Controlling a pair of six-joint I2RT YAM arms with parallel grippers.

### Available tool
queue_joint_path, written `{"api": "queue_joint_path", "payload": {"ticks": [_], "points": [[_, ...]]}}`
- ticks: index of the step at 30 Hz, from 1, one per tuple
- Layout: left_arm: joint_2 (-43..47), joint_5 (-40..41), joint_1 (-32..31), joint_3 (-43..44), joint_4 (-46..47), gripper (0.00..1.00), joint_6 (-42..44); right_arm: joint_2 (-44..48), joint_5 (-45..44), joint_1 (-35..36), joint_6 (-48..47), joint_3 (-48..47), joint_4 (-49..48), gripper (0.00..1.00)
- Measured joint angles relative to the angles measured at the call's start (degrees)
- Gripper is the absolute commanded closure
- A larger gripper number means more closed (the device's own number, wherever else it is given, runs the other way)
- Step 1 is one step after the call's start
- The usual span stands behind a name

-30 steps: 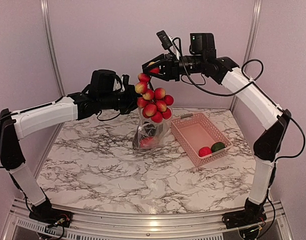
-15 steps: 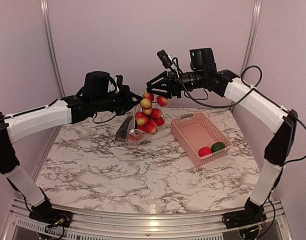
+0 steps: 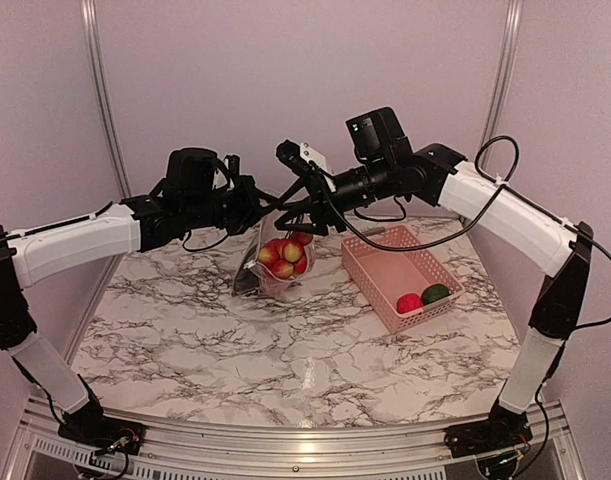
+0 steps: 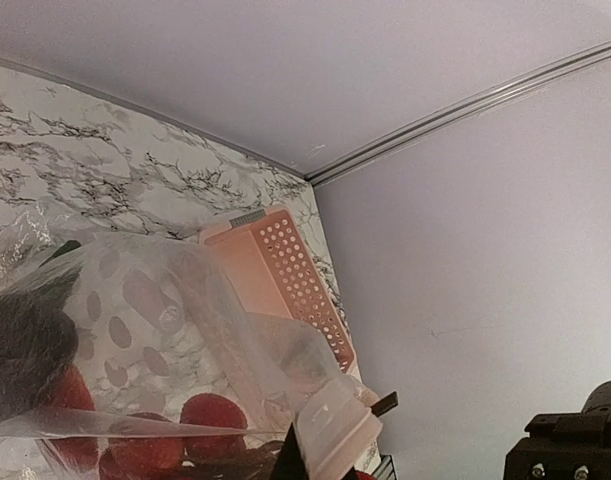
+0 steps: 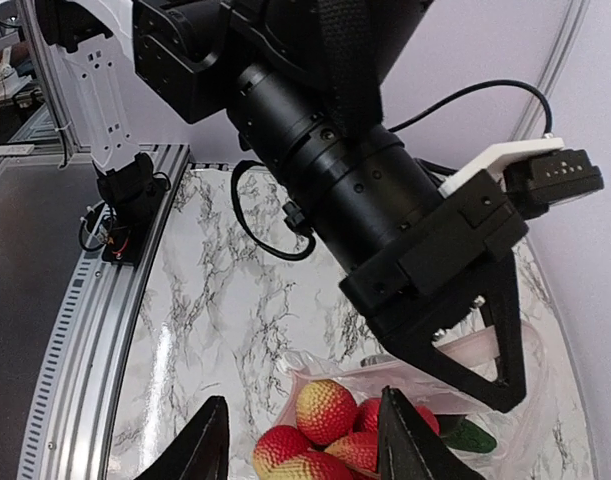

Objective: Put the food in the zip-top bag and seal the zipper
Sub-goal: Place the fake fruit in the zipper food storage bag, then adjust the fake fruit in the zipper food storage bag.

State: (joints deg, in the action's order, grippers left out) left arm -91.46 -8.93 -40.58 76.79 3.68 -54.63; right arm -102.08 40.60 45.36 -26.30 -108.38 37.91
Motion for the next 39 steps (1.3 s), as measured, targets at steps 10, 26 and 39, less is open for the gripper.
{"api": "queue_joint_path", "payload": {"ticks": [10, 26, 39], "points": [[0.0, -0.1, 0.0, -1.3, 1.2, 1.00, 0.5, 2.5, -10.2, -7.9, 3.5, 2.9, -3.2, 0.52], [0.0, -1.6, 0.1, -1.7, 1.4, 1.00, 1.0, -3.9, -9.1, -7.7, 4.3, 3.4, -2.4, 0.66], [0.0, -1.6, 0.1, -2.3, 1.7, 1.00, 1.0, -4.5, -5.3, -7.6, 4.4, 3.4, -2.2, 1.00]]}}
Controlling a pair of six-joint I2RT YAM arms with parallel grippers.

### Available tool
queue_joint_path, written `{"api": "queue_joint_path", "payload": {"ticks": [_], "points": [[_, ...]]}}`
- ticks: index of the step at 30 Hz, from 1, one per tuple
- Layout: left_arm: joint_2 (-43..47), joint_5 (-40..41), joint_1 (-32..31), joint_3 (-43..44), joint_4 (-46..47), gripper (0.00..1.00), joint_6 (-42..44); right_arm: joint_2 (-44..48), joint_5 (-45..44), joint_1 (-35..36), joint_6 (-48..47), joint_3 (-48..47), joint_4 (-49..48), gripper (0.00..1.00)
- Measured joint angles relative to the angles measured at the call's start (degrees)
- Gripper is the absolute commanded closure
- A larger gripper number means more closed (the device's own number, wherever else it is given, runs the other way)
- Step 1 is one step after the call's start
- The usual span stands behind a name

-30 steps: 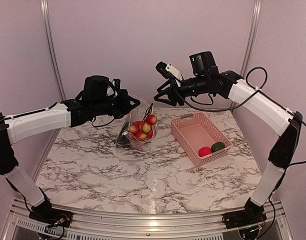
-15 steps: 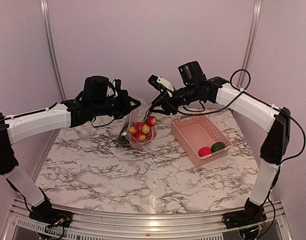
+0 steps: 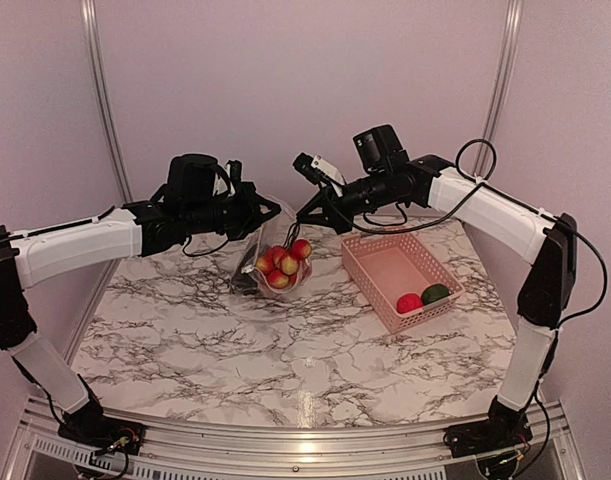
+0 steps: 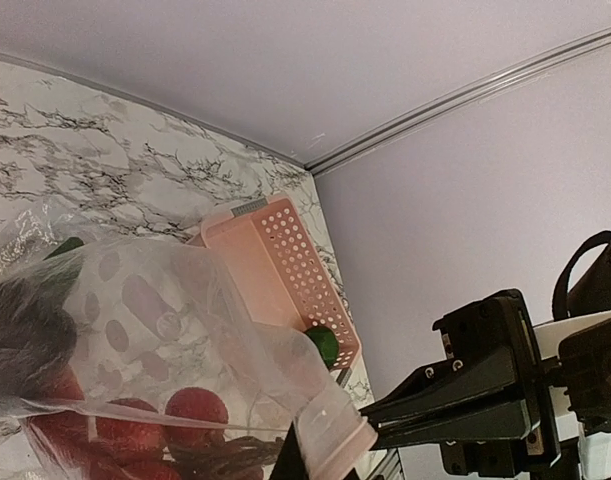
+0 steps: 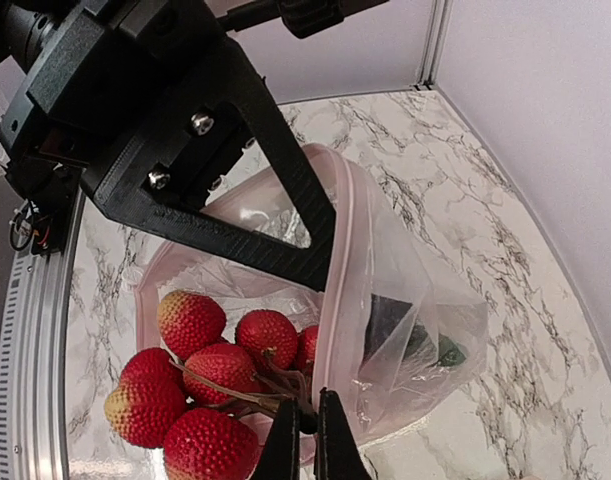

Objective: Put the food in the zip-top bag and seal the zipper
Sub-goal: Adjust the fake fruit in the zipper food storage bag.

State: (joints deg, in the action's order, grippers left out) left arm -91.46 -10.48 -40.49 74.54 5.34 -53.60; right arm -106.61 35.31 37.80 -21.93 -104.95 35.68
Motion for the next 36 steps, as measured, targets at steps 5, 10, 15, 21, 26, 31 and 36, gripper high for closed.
{"api": "queue_joint_path", "payload": {"ticks": [5, 10, 15, 21, 26, 31, 36], "points": [[0.0, 0.0, 0.1, -0.4, 0.3, 1.00, 0.0, 0.6, -1.6, 1.0, -1.8, 0.0, 0.2, 1.00], [0.0, 0.0, 0.1, -0.4, 0.5, 1.00, -0.2, 4.3, -6.8, 4.9, -5.9, 1.6, 0.4, 1.00], [0.0, -0.1, 0.1, -0.4, 0.6, 1.00, -0.5, 8.8, -10.5, 8.8, -9.9, 3.1, -0.3, 1.00], [0.0, -1.1, 0.1, -0.4, 0.8, 1.00, -1.5, 9.3, -14.2, 9.4, -12.2, 4.2, -3.1, 1.00], [0.0, -1.5, 0.2, -0.4, 0.8, 1.00, -1.5, 7.7, -18.9, 9.4, -12.0, 5.1, -6.7, 1.00], [0.0, -1.5, 0.2, -0.4, 0.8, 1.00, -1.8, 5.5, -23.7, 9.7, -10.2, 5.2, -10.3, 0.94], [0.0, -1.5, 0.2, -0.4, 0.8, 1.00, -2.4, 3.1, -30.0, 10.2, -8.9, 5.7, -11.7, 0.60]]}}
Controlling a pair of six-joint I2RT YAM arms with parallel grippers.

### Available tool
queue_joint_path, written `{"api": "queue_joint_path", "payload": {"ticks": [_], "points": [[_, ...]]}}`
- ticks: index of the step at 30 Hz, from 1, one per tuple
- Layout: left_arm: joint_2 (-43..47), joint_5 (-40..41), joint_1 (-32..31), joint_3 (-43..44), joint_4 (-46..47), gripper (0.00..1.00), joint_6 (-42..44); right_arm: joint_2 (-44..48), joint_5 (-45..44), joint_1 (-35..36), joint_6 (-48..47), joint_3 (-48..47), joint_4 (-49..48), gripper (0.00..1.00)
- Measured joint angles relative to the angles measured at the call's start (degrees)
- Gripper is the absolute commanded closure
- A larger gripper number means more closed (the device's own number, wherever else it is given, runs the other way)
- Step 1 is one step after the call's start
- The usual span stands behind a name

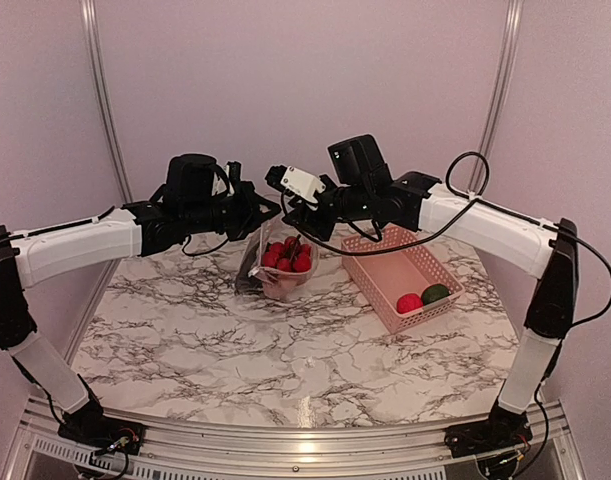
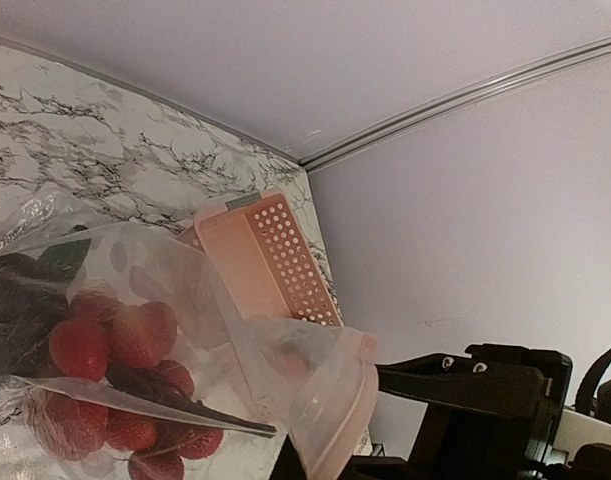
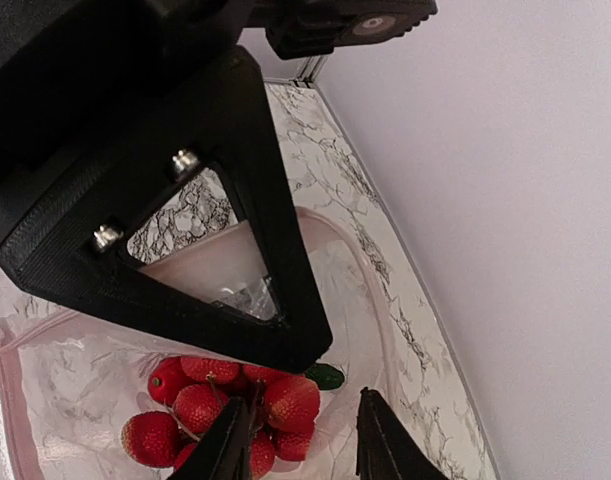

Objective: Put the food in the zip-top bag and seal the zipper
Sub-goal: Adjust the fake fruit in the zipper food storage bag, then adjust the zipper food storage bag at the center of the board.

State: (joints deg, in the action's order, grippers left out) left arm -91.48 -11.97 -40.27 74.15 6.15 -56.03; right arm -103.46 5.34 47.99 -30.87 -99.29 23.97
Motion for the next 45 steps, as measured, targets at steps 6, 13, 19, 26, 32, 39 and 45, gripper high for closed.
{"api": "queue_joint_path", "payload": {"ticks": [6, 13, 19, 26, 32, 39, 45], "points": [[0.0, 0.5, 0.0, 0.0, -0.7, 1.00, 0.7, 1.6, 3.3, 0.0, -0.8, 0.3, 1.9, 0.58], [0.0, 1.4, 0.0, 0.8, -3.4, 1.00, 3.7, 7.3, 17.1, 0.3, -10.1, 0.2, 13.1, 0.56], [0.0, 1.5, 0.0, 2.6, -7.4, 1.00, 6.8, 4.8, 17.9, 2.4, -16.5, 0.5, 22.2, 0.52], [-0.1, 1.4, 0.0, 4.7, -12.1, 1.00, 10.1, 0.9, 13.7, 4.3, -19.0, 2.0, 25.6, 0.66], [-1.1, 0.3, 0.0, 6.2, -15.0, 0.71, 12.3, -0.5, 10.1, 4.7, -19.2, 2.1, 25.4, 1.00], [-2.3, 0.4, 0.0, 9.4, -21.2, 0.63, 15.8, -0.5, 9.5, 4.7, -18.4, 2.0, 22.4, 1.00], [-2.7, 2.5, 0.0, 11.7, -27.1, 0.73, 19.6, -0.5, 9.4, 4.7, -18.2, 1.9, 21.5, 1.00]]}}
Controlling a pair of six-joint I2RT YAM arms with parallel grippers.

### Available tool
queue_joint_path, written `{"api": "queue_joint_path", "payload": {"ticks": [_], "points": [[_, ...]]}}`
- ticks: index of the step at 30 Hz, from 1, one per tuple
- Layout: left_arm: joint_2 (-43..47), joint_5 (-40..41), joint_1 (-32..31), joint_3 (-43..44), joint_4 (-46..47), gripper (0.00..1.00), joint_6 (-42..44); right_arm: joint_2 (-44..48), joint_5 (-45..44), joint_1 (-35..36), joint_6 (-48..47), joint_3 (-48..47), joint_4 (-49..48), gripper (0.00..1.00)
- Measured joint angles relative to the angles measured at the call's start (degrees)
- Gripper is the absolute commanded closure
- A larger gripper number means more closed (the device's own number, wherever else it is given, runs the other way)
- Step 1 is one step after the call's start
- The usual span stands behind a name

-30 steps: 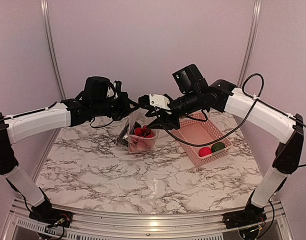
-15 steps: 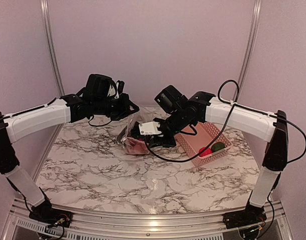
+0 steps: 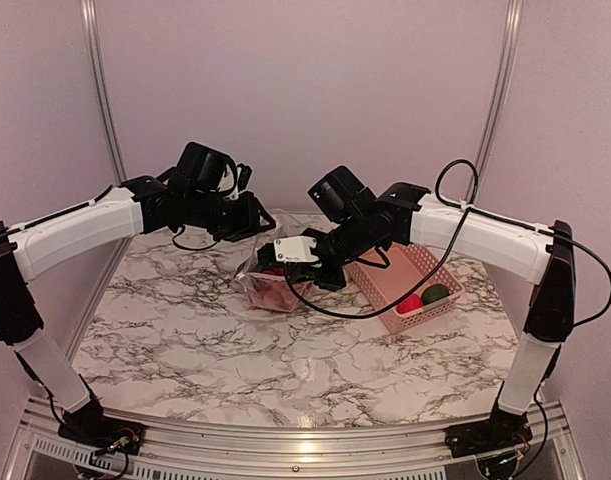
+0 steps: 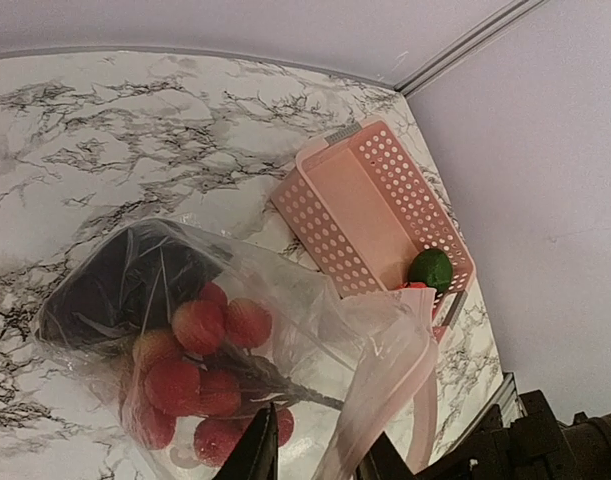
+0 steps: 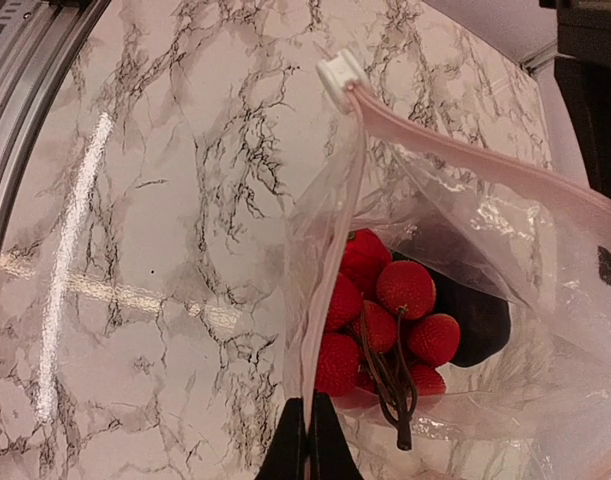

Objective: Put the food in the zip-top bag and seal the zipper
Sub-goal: Adjust the zipper food storage bag at the center of the board.

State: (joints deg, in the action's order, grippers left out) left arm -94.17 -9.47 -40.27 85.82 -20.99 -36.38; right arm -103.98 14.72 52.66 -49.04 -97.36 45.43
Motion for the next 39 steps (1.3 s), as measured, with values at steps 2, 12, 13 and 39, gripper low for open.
{"api": "queue_joint_path", "payload": {"ticks": [2, 12, 13, 39], "points": [[0.0, 0.9, 0.0, 0.4, -1.5, 0.73, 0.9, 0.0, -0.2, 0.0, 0.0, 0.0, 0.0, 1.00], [-0.3, 3.0, 0.0, 5.0, -7.9, 1.00, 5.7, 0.3, -1.1, 0.0, 1.1, -0.3, -0.5, 1.00], [-0.4, 3.1, 0.0, 5.4, -8.0, 1.00, 5.9, 0.4, -1.2, 0.0, 1.2, -0.3, -0.5, 0.99], [-5.2, 8.5, -0.2, 18.5, -17.7, 1.00, 14.8, 12.3, 16.2, -32.3, 8.7, 6.2, 3.4, 0.69]]}}
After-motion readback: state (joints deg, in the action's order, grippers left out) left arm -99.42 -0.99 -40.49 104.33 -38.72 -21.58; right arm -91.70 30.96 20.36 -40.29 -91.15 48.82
